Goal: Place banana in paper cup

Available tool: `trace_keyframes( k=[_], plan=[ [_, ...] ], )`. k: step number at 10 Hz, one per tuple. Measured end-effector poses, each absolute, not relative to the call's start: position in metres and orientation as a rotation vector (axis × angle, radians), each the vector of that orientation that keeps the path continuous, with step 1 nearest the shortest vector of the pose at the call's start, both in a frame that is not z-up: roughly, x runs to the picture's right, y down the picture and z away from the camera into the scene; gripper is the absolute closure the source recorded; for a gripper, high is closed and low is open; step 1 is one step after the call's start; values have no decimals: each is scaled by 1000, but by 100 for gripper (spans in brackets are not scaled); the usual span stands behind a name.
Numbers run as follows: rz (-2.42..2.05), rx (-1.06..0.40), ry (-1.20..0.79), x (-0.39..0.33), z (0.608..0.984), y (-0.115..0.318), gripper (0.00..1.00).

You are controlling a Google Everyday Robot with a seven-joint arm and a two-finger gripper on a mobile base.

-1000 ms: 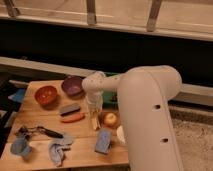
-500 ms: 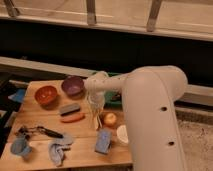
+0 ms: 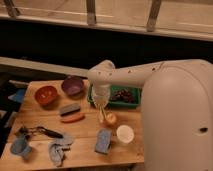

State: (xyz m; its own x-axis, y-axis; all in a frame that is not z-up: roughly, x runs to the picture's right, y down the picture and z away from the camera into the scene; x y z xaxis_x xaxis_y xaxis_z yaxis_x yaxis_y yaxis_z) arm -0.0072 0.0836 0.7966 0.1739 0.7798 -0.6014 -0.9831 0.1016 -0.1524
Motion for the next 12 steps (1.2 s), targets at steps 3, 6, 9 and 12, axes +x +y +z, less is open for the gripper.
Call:
trace_keyframes(
  k=[3, 6, 9, 12],
  plan=[
    [1395, -510, 464, 40, 771, 69, 100],
    [1450, -468, 562, 93, 764, 82, 100],
    [1525, -445, 670, 139, 755, 102, 100],
    [1567, -450, 737, 151, 749, 120, 100]
  ],
)
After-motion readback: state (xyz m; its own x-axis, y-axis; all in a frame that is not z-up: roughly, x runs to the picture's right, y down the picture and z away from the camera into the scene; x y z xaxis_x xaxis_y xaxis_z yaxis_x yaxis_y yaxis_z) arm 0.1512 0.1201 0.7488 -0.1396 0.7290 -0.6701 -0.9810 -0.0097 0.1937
